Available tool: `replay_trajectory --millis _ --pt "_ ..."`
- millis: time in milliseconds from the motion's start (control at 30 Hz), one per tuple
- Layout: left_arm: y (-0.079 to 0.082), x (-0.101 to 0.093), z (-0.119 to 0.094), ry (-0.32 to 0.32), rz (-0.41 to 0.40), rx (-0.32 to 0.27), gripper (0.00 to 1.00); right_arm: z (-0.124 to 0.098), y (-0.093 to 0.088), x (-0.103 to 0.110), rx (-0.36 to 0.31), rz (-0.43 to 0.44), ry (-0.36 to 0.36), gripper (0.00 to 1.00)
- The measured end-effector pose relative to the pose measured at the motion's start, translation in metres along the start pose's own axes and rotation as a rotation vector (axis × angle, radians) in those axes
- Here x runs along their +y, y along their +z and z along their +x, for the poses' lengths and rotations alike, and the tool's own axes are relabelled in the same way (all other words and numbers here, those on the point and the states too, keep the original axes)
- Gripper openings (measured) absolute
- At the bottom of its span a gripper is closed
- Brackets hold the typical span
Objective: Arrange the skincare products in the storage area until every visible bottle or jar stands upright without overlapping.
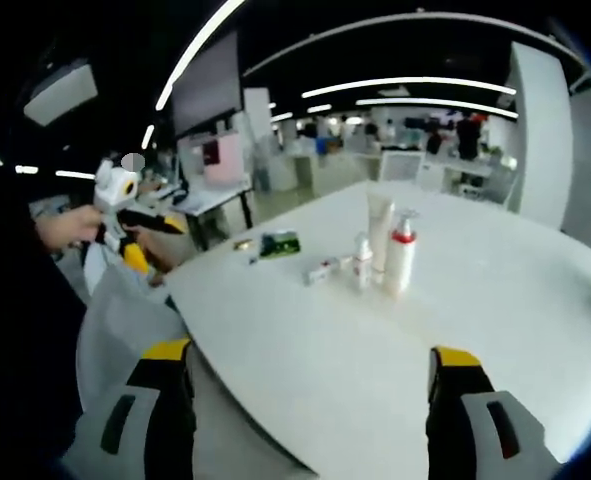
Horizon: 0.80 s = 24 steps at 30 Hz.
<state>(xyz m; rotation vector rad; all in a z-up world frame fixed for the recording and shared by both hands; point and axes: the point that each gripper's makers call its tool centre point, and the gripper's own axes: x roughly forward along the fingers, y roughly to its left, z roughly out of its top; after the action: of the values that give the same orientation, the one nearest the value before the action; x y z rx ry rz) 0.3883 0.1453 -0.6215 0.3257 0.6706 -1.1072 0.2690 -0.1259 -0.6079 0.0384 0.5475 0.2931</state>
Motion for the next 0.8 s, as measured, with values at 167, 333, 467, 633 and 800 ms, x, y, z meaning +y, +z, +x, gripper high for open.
replay_trajectory --millis 167,333,467,633,800 --pt "-0.001 0.000 0.001 0.002 -0.002 0.005 0.87 0.001 -0.001 0.000 0.002 0.003 0.003 0.99" --pt "-0.001 0.000 0.002 0.002 -0.002 0.007 0.87 0.002 -0.002 -0.002 0.007 0.009 0.008 0.99" --pt "0.000 0.000 0.004 0.001 -0.001 0.006 0.88 0.003 -0.003 -0.005 0.008 0.018 0.006 0.99" --pt "0.001 0.001 0.008 0.002 0.003 0.010 0.89 0.004 -0.004 -0.008 0.010 0.022 0.004 0.99" --pt "0.004 0.002 0.011 0.000 0.001 0.016 0.92 0.007 -0.005 -0.010 0.015 0.028 0.005 0.99"
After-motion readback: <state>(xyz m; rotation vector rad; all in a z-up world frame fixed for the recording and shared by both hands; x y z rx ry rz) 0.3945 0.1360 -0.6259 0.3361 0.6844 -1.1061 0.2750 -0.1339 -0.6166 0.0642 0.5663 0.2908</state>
